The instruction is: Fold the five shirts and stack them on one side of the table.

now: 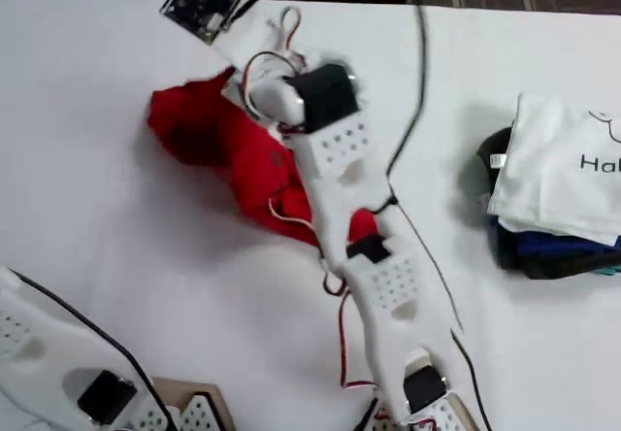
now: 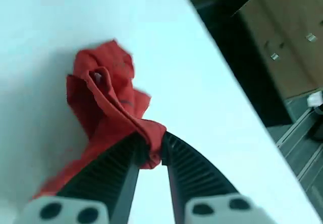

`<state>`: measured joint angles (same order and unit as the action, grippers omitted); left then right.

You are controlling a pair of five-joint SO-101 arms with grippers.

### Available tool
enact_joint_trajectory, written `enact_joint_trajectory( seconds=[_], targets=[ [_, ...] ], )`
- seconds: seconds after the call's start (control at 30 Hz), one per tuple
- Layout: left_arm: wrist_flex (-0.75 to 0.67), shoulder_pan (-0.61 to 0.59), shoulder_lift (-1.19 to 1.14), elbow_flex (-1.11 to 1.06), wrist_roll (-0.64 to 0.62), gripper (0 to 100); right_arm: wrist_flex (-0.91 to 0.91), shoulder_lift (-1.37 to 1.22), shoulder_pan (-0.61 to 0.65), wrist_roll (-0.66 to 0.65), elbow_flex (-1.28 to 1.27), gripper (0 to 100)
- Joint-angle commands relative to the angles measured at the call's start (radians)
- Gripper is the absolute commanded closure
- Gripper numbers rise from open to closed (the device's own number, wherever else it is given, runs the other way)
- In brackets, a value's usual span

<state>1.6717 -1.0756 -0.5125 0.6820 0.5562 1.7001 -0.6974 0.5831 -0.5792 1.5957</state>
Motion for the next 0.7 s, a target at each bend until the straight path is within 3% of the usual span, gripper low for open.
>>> enact_joint_trajectory(
  seconds=[0.0, 0.27, 0.43, 0.57, 0.67],
  targets=[
    [-0.015, 0.025, 0.005, 0.015, -0.005, 80, 0.010, 0.196, -0.008, 0.008, 0.043, 97.8],
    [-0.006, 0.143, 0.009, 0.015, -0.005, 80, 0.010, 0.392, -0.180, 0.006, 0.009, 97.8],
    [-0.021, 0.325, 0.003, 0.030, -0.008, 80, 0.010, 0.409, -0.243, 0.005, -0.117, 97.8],
    [-0.055, 0.480, 0.002, -0.012, -0.089, 80, 0.010, 0.401, -0.243, 0.005, -0.158, 97.8],
    [-0.031, 0.591, 0.003, -0.077, -0.044, 76, 0.007, 0.400, -0.240, 0.005, -0.192, 97.8]
  ],
)
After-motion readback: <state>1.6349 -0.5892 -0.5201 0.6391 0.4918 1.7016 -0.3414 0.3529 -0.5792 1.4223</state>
